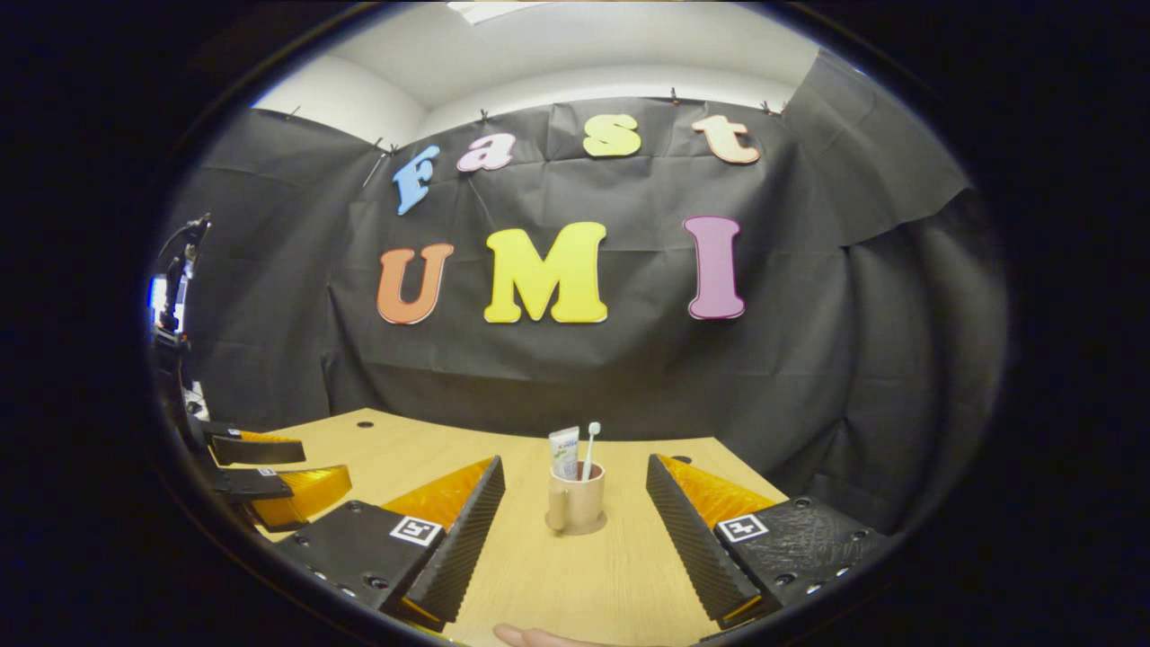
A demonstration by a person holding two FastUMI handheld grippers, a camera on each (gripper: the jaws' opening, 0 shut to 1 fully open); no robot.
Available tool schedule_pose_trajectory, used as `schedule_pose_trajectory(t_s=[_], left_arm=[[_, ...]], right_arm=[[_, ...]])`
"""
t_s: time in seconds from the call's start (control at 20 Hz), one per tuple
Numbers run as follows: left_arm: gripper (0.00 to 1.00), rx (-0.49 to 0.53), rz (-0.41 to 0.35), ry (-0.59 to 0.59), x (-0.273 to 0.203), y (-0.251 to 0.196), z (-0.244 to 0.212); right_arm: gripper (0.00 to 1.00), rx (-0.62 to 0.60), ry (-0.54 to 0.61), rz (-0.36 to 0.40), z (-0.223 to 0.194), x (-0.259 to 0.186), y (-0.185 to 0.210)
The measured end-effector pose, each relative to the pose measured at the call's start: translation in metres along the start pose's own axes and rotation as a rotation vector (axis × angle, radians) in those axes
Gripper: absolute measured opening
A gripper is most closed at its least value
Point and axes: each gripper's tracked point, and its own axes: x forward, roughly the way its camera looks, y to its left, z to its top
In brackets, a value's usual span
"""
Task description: Put the toothbrush and toothpaste on the desktop into the cup, then pick up the cup and place it on the coaster on the desktop.
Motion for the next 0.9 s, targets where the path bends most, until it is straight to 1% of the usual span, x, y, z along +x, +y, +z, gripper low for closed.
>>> schedule_pose_trajectory(t_s=[0.4, 0.9], left_arm=[[0.99, 0.003, 0.011, 0.007, 0.004, 0.001, -0.003], [0.99, 0.02, -0.001, 0.017, 0.005, -0.006, -0.012]], right_arm=[[0.95, 0.006, 0.028, 0.0, -0.008, 0.005, -0.004], [0.95, 0.014, 0.032, -0.018, -0.009, 0.008, -0.012]])
